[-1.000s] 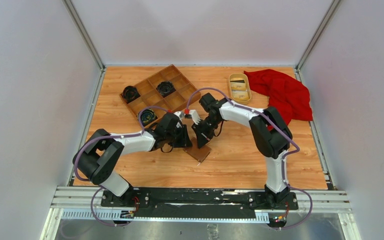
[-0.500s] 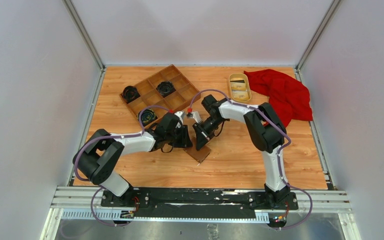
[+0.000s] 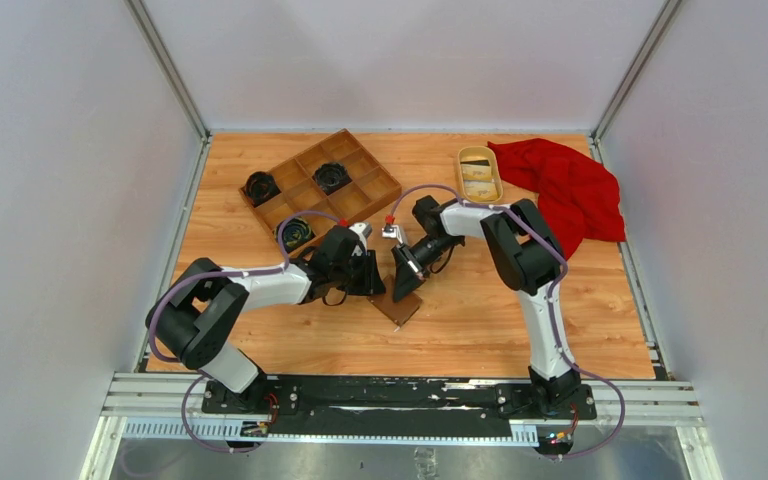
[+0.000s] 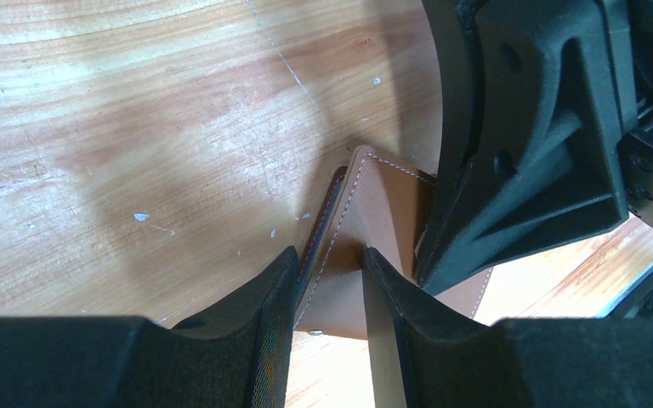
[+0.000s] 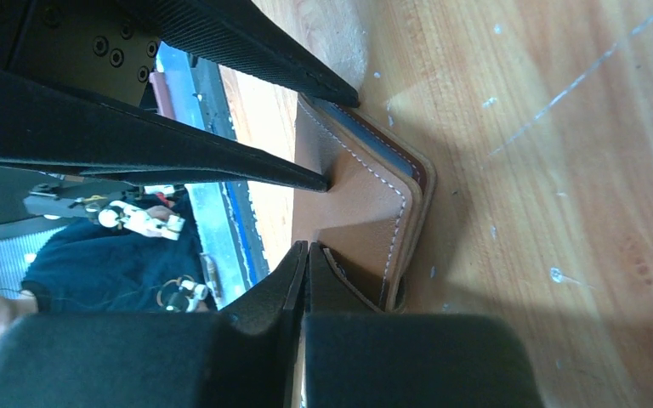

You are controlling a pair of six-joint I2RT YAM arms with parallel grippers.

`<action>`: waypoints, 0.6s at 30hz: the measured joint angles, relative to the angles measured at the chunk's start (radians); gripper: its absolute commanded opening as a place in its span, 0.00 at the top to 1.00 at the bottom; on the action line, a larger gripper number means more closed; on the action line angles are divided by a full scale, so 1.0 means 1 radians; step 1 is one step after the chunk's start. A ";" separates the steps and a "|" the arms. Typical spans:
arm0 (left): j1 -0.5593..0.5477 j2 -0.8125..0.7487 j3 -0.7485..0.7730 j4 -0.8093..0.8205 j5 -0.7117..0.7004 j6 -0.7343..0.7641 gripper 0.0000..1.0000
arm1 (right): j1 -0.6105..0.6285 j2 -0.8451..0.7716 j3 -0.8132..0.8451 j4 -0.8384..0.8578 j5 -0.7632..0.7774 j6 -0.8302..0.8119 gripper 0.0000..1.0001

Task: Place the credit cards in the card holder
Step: Close the card holder at the center of the board.

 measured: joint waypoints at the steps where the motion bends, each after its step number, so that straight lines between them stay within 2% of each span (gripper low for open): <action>1: 0.000 0.000 -0.001 0.002 0.000 0.000 0.64 | -0.003 0.007 0.000 -0.003 -0.011 0.003 1.00; 8: -0.004 0.000 -0.003 0.011 0.000 0.000 0.64 | -0.021 0.042 0.010 -0.039 -0.053 0.029 1.00; 18: -0.008 0.002 -0.003 0.017 0.005 0.000 0.66 | -0.024 0.053 0.034 -0.063 -0.015 0.119 1.00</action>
